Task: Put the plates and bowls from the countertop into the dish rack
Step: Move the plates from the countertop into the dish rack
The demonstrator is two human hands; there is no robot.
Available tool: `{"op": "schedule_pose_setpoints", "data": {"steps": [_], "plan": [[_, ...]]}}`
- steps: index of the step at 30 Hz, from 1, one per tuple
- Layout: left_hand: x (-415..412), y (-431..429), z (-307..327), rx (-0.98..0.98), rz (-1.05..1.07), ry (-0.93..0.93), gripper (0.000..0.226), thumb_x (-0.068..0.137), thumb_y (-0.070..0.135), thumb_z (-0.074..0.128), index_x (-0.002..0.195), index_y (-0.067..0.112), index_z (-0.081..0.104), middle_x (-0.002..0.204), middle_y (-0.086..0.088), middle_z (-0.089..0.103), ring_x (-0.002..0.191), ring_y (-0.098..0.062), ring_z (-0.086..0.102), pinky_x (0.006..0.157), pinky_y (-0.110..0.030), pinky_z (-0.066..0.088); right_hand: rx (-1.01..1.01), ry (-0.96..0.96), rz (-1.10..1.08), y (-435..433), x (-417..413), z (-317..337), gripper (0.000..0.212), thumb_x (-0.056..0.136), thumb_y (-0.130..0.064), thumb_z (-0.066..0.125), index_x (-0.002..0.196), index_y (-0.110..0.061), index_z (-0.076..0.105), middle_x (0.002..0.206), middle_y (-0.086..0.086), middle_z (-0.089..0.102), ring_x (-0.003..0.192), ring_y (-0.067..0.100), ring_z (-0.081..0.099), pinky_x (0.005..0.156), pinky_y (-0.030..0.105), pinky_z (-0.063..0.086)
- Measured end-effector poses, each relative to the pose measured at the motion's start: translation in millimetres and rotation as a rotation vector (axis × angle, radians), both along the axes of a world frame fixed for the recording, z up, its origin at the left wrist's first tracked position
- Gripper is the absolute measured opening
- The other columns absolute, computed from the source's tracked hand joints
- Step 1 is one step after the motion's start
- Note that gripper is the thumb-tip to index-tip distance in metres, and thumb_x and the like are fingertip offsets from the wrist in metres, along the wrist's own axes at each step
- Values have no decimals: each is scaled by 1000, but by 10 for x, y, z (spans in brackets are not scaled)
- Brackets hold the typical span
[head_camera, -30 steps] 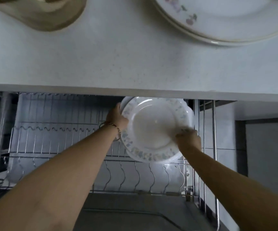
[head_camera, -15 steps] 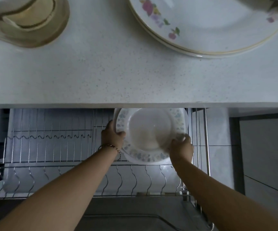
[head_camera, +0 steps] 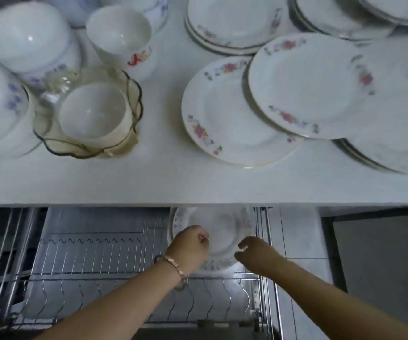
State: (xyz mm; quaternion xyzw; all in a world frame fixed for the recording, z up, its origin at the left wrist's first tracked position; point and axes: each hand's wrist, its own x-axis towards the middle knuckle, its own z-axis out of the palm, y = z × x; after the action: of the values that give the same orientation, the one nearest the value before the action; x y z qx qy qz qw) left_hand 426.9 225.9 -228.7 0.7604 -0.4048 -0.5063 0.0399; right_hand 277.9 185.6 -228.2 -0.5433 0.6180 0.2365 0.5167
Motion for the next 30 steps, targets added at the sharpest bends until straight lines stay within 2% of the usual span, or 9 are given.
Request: {"op": "schedule_pose_setpoints", "data": {"steps": [4,8,11,13,15,18,22,26,30], "plan": [[-260,-400,973,-265,-41,39,23,92,14,49,108,13,66,105,0,69,87,-11,61,69,-10,45,-131,-107,190,-394,-176,927,44,90,-19,48,124,9,53,123,22,62,110,33,60,93,33,48],[-439,-1108,1551,-481,162,45,29,90,13,51,118,13,58,110,-7,65,82,-18,58,74,-23,44,-383,-255,-1,-1080,-497,1638,25,89,-17,52,110,-8,63,83,4,64,66,14,60,64,20,46],[-563,-1644,1684,-426,278,-73,51,90,20,52,137,7,38,140,-12,45,122,-28,50,93,-27,39,-682,-157,-129,-1681,-755,1786,35,90,-21,53,122,-8,58,109,10,64,101,26,62,88,27,45],[-606,-1940,1628,-313,390,-69,56,89,18,54,138,0,31,143,-19,38,128,-34,44,99,-32,39,-794,-35,-237,-2002,-891,1719,45,91,-25,51,132,-8,47,131,19,51,121,35,51,102,34,38],[-613,-2147,1492,-257,441,5,51,88,10,53,133,-8,38,136,-24,48,122,-36,51,97,-36,45,-791,68,-322,-2241,-1003,1579,48,95,-28,43,136,-4,39,137,25,42,127,40,42,105,39,34],[-640,-2259,1290,-284,538,138,41,82,-3,55,123,-7,54,123,-23,61,111,-36,61,94,-39,52,-734,34,-428,-2442,-1093,1366,43,98,-23,40,126,9,47,129,29,52,123,40,49,100,38,39],[-664,-2196,1161,-376,671,186,34,80,-11,58,113,-4,63,112,-19,66,101,-31,62,89,-34,51,-760,-145,-558,-2429,-1178,1196,19,89,-6,48,92,6,63,92,23,63,95,35,63,79,33,45],[-611,-1952,1269,-470,732,203,40,73,-15,58,108,4,59,109,-19,65,104,-33,63,90,-46,53,-845,-293,-590,-2173,-1258,1306,25,85,0,49,105,0,64,86,9,59,81,21,54,73,27,40],[-491,-1404,1585,-482,639,275,40,77,-14,59,102,13,43,99,-6,56,94,-25,60,78,-46,57,-854,-432,-555,-1703,-1256,1584,17,86,-3,52,100,-10,58,78,5,57,78,24,54,76,35,47]]}}
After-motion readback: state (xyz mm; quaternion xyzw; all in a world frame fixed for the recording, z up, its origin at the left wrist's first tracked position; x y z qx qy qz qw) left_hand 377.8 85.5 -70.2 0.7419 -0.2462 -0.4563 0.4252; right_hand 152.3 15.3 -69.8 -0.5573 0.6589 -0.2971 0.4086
